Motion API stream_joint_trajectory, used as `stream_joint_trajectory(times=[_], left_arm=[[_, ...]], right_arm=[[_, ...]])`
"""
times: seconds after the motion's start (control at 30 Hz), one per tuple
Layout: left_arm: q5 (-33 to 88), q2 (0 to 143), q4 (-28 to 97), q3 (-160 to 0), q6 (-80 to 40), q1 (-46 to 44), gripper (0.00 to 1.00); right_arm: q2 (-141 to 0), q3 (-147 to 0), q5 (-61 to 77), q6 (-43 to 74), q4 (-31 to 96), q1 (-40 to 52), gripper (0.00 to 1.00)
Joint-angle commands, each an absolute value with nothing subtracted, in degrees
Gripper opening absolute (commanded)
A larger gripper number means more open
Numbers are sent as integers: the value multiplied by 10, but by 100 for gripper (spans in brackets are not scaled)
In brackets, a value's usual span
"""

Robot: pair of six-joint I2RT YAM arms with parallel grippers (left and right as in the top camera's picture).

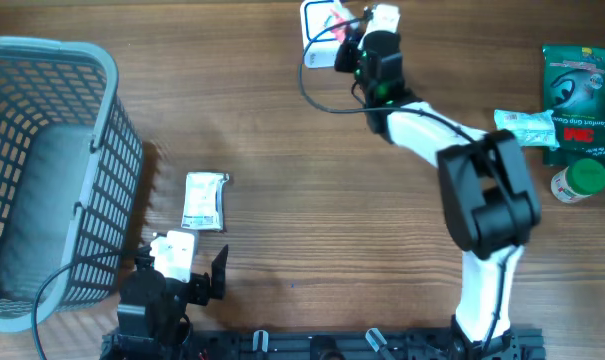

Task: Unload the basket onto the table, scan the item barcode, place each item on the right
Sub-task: 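Carry the orange packet right and drop it by the glove package, then move the empty right gripper left to the white pouch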

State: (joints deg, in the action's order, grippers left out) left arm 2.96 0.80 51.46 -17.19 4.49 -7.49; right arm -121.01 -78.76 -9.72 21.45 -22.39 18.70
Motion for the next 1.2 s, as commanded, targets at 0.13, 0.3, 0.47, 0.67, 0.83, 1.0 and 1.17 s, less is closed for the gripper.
stream_joint_trajectory(times=[0.13, 0.3, 0.47, 0.67, 0.83, 1.0, 1.17], left_arm=[[36, 5, 513, -171, 56, -73, 100], [36, 5, 513, -171, 56, -73, 100], [36, 5, 513, -171, 56, -73, 100], [36, 5, 513, -171, 56, -73, 100], [36, 5, 513, -171, 56, -73, 100], [36, 5, 513, -171, 56, -73, 100], [36, 5, 513, -171, 56, -73, 100]], right_arm=[[-1032, -796, -459, 169, 86, 45, 4], [-1060, -755, -415, 259, 193, -198, 4], [-1150, -730, -301, 286, 178, -370, 4], [-1091, -787, -152, 287, 177, -378, 100], [-947, -792, 150, 336, 179, -312, 100], [-981, -769, 434, 311, 216, -90, 100], [-1104, -761, 444, 213, 159, 199, 62]])
